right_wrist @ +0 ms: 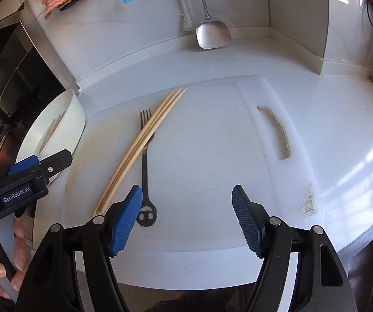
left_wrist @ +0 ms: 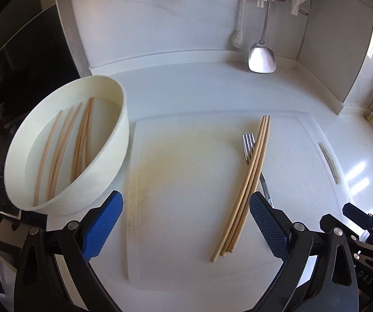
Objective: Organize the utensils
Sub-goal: 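Move both open tools back from the bowl to the remaining chopsticks and fork, then close the left tool on chopsticks on the board while the right tool approaches the silver fork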
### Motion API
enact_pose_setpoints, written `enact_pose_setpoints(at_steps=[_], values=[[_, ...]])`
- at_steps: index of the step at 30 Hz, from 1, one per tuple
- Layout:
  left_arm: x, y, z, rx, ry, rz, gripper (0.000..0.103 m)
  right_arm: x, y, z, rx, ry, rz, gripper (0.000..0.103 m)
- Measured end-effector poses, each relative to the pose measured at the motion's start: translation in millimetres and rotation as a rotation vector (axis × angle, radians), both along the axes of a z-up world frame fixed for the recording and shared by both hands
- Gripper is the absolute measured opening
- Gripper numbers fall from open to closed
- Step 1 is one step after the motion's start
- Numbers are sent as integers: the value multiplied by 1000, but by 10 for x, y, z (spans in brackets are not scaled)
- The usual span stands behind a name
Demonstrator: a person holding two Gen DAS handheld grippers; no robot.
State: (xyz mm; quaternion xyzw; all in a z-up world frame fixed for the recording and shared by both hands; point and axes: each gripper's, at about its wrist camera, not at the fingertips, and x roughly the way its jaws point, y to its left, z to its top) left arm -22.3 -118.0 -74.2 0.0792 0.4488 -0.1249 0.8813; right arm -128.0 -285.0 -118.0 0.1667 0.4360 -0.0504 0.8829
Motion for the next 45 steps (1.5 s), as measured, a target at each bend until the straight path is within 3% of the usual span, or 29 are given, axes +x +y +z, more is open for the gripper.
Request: enact_pose_setpoints(at_steps=[9,18,28,45], values=[[208,-142,-295,3,-21,-111,96,73,63,-248,10,-54,-99,68],[229,-9,-353,-37,-54,-86,96,301,268,-403,-37,-130,-26,68],[250,53,-335,-78,-35,-50,96,478,511,-493,-288,-133,51,68],[219,-336,-396,-41,-8,-116,96,450,161,-518,-270,-161,-22,65]])
